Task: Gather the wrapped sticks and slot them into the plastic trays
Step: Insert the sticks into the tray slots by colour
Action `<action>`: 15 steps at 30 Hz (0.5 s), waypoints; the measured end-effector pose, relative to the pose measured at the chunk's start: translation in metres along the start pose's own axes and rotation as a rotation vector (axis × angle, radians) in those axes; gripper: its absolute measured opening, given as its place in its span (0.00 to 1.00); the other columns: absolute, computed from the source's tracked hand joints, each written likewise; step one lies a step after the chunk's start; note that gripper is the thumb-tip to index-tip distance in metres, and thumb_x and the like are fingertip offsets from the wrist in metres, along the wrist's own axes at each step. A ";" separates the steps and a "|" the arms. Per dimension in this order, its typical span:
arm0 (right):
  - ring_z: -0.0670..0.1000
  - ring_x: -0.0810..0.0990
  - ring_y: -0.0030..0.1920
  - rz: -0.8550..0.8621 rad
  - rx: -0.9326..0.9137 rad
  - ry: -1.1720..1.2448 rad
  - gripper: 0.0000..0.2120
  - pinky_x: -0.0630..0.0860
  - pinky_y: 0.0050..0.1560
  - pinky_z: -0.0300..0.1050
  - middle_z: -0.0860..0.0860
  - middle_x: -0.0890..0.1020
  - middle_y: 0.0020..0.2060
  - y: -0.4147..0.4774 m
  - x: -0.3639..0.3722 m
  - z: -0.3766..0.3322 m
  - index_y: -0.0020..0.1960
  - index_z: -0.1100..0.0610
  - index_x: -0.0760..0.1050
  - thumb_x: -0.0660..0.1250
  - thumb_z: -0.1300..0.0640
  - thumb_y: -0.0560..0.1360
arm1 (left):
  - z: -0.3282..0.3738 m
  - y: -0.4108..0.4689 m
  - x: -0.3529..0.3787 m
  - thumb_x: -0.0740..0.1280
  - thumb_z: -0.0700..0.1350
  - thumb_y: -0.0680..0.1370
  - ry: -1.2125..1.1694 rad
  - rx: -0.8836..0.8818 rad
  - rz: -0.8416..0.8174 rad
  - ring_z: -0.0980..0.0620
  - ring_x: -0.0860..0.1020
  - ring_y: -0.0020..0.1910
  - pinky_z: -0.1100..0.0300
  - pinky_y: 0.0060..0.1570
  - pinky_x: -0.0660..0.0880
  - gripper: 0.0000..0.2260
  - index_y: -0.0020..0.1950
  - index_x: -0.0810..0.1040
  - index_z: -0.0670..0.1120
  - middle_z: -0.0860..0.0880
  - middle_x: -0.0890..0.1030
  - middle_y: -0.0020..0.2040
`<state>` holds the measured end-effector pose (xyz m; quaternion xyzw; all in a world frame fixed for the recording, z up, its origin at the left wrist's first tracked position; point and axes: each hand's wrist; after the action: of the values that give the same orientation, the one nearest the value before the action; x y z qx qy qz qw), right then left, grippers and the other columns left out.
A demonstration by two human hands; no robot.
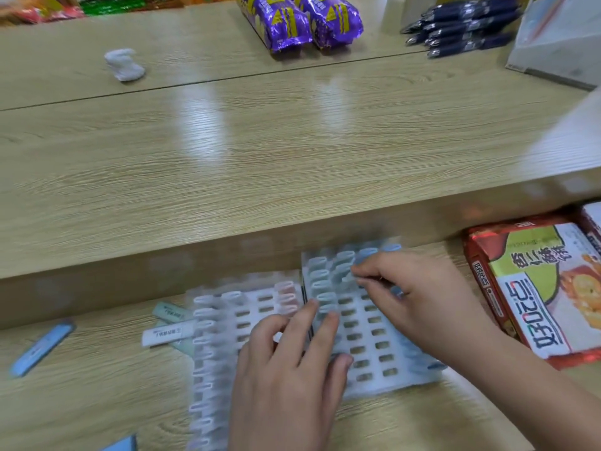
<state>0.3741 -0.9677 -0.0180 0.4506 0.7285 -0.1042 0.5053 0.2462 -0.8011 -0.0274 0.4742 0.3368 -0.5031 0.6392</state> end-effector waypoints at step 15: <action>0.50 0.81 0.48 0.156 -0.033 -0.068 0.09 0.75 0.48 0.46 0.46 0.85 0.47 0.003 0.014 -0.089 0.50 0.53 0.84 0.66 0.54 0.77 | -0.054 -0.035 -0.049 0.64 0.53 0.81 -0.122 -0.105 0.220 0.46 0.76 0.59 0.53 0.57 0.75 0.15 0.62 0.83 0.48 0.50 0.80 0.64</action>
<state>0.3184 -0.9045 0.0130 0.4938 0.6753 -0.0679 0.5435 0.2020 -0.7352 -0.0096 0.4428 0.2693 -0.4394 0.7337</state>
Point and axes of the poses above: each hand's wrist, its own y-axis towards the middle knuckle, its own x-axis out of the palm, z = x × y
